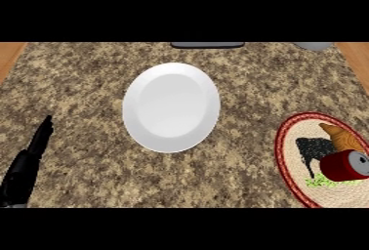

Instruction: Pick the can from the placemat and place it in the plate

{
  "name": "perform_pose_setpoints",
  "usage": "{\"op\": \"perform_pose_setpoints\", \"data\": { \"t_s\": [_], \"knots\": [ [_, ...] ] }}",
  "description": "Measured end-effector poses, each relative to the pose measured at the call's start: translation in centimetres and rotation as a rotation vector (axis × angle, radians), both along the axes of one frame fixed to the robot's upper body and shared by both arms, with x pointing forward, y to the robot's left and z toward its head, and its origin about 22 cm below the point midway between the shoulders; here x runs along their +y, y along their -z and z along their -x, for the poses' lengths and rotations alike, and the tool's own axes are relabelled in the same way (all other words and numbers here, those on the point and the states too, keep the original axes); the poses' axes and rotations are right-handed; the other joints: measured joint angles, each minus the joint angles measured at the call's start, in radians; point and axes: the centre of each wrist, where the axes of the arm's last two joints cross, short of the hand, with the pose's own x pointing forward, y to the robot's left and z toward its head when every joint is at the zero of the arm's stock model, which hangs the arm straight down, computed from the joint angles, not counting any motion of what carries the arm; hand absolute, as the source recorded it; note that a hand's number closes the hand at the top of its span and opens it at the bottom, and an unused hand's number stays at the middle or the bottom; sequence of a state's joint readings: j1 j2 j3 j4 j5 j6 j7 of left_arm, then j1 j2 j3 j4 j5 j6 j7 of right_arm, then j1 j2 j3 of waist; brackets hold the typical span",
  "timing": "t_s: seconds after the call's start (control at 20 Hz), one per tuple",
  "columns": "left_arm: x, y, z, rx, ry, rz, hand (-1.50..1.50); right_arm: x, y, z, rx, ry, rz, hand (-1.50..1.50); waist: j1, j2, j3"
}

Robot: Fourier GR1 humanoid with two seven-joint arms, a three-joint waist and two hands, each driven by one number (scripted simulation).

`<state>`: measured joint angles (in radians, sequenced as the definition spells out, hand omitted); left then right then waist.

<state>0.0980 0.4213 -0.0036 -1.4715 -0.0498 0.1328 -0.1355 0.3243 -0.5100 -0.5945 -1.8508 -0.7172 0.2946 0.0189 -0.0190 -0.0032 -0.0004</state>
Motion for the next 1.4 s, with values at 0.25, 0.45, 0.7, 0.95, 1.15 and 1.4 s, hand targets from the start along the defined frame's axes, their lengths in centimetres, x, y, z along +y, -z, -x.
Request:
{"op": "perform_pose_setpoints", "data": {
  "t_s": [0.25,0.45,0.7,0.95,1.15,1.4],
  "knots": [
    [-0.3,0.1,-0.2,-0.004,0.007,-0.004,0.00,-1.5,-2.7,0.5,0.180,-0.063,0.212,-1.50,0.009,0.002,0.000],
    [-0.3,0.4,-0.6,-0.008,0.015,-0.002,0.00,-2.1,-3.8,-0.5,0.304,-0.096,0.310,-1.50,0.017,0.004,0.000],
    [-0.6,-0.1,-0.6,-0.006,0.023,0.004,0.00,-2.3,-4.2,-2.9,0.435,-0.159,0.404,-1.50,0.027,0.005,0.000],
    [-0.5,-0.1,-0.6,-0.010,0.022,0.001,0.00,-2.1,-3.4,-4.9,0.542,-0.237,0.481,-1.50,0.028,0.005,0.001],
    [-0.7,-0.1,-0.6,-0.007,0.024,0.006,0.00,-1.8,-2.3,-6.4,0.615,-0.301,0.576,-1.50,0.030,0.005,0.001],
    [-0.7,0.0,-0.6,-0.008,0.022,0.002,0.00,-1.6,-0.5,-7.9,0.670,-0.366,0.646,-1.50,0.027,0.004,0.001]
  ]
}}
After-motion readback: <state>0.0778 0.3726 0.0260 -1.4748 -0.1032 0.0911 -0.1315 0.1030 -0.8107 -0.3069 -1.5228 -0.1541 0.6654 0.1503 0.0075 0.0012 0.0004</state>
